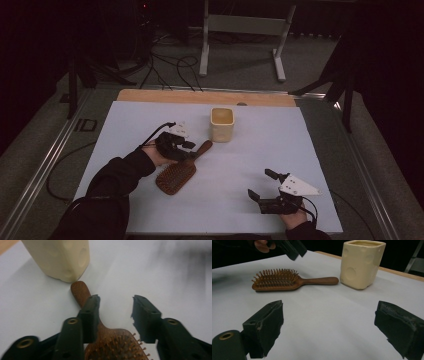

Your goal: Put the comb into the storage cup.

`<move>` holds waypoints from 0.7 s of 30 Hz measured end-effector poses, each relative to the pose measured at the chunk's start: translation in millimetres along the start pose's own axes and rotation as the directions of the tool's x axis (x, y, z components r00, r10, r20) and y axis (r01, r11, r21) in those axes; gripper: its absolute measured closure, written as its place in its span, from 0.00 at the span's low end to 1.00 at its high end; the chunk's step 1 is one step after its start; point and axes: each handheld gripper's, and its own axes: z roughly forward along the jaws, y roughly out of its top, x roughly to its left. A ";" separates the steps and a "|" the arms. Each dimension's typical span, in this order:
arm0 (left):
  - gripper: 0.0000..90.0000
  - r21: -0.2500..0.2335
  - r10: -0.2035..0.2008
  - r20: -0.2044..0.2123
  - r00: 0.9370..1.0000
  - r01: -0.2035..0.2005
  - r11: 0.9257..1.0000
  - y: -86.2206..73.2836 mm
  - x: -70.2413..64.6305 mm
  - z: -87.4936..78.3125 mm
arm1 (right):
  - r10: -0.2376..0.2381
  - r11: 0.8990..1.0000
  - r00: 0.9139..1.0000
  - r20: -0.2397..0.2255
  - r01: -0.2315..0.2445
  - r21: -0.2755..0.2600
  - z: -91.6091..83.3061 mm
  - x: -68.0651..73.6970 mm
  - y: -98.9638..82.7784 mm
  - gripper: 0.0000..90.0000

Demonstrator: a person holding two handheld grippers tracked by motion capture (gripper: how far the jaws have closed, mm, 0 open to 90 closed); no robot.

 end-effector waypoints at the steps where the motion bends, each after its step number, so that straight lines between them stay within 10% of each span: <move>1: 0.69 0.005 0.002 0.000 1.000 -0.002 1.000 0.3 0.5 2.1 | 0.001 1.000 1.000 0.000 -0.001 0.000 0.0 -0.1 0.0 0.09; 13: 0.99 0.061 -0.010 0.001 1.000 0.010 0.998 6.8 12.4 35.6 | 0.004 1.000 1.000 -0.009 -0.004 0.000 0.5 0.0 -0.4 0.09; 21: 1.00 0.126 -0.009 0.025 1.000 0.006 0.992 9.3 17.6 56.6 | 0.006 1.000 1.000 -0.012 -0.006 0.000 0.3 -0.2 -0.6 0.09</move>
